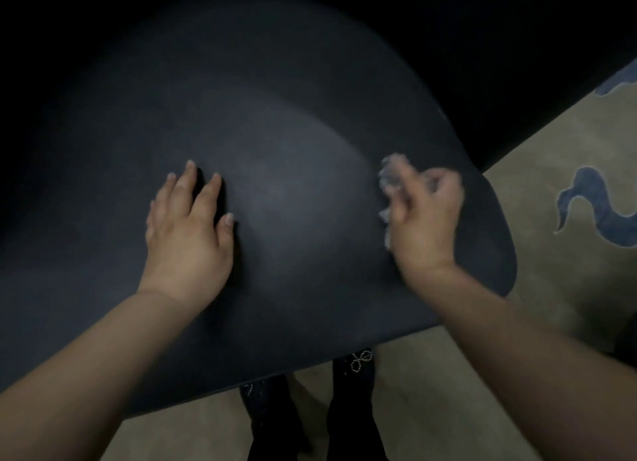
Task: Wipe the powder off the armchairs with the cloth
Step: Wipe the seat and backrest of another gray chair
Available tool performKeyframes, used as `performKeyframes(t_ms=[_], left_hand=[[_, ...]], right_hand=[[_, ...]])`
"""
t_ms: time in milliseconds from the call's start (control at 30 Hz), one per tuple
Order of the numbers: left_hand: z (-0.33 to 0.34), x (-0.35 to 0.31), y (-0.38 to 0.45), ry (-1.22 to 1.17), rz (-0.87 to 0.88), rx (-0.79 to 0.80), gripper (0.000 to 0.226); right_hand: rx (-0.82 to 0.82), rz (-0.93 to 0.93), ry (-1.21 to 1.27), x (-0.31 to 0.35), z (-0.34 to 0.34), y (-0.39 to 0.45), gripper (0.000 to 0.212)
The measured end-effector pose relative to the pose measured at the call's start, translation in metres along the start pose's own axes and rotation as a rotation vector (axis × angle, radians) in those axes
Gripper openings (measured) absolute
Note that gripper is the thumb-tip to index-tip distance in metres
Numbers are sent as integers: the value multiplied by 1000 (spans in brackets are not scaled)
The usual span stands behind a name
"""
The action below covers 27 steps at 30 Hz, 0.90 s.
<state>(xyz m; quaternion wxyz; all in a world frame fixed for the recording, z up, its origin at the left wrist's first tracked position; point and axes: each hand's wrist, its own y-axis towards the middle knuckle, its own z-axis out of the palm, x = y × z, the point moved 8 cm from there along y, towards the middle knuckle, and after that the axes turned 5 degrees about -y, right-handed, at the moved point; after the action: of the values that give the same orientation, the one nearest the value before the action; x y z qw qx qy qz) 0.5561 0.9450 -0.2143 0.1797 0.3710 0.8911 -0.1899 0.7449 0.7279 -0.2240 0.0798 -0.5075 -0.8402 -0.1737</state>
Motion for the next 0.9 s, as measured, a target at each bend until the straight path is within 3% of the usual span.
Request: performKeyframes(t_ms=[67, 133, 167, 267, 300, 367, 433, 533, 633, 700, 733, 800, 867, 900], left_hand=[[-5, 12, -2, 4, -5, -2, 53], [-9, 20, -3, 2, -11, -11, 52], [-11, 25, -4, -1, -25, -16, 52], [-17, 38, -5, -6, -53, -47, 51], [-18, 41, -6, -7, -53, -56, 50], [-20, 46, -6, -8, -56, -66, 50], [-20, 50, -6, -10, -61, -66, 50], [-20, 51, -4, -23, -75, -68, 50], [-22, 51, -3, -24, -85, -63, 50], [-27, 52, -2, -33, -102, -61, 50], [-29, 53, -2, -40, -111, -67, 50], [-35, 60, -2, -51, -131, -91, 49], [-42, 71, -2, -54, -147, -123, 48], [-45, 78, -3, -54, -159, -139, 48]], right_hand=[[-74, 107, 54, 1, 3, 19, 25], [-72, 74, 100, 47, 9, 14, 14], [-21, -1, 210, 74, 13, 3, 13], [175, -548, 228, 138, 32, -34, 33], [187, -560, 215, 132, 31, -27, 31], [66, -357, 161, 93, 24, 18, 13], [-21, -22, 33, 41, 12, 68, 20], [6, 91, -19, 45, 18, 87, 14], [80, -277, 244, 129, 47, 36, 11], [261, -665, 252, 179, 59, -11, 37], [279, -735, 213, 183, 61, -15, 44], [218, -591, 266, 159, 60, 20, 34], [23, -283, 174, 125, 49, 79, 9], [7, -176, 80, 118, 48, 100, 12]])
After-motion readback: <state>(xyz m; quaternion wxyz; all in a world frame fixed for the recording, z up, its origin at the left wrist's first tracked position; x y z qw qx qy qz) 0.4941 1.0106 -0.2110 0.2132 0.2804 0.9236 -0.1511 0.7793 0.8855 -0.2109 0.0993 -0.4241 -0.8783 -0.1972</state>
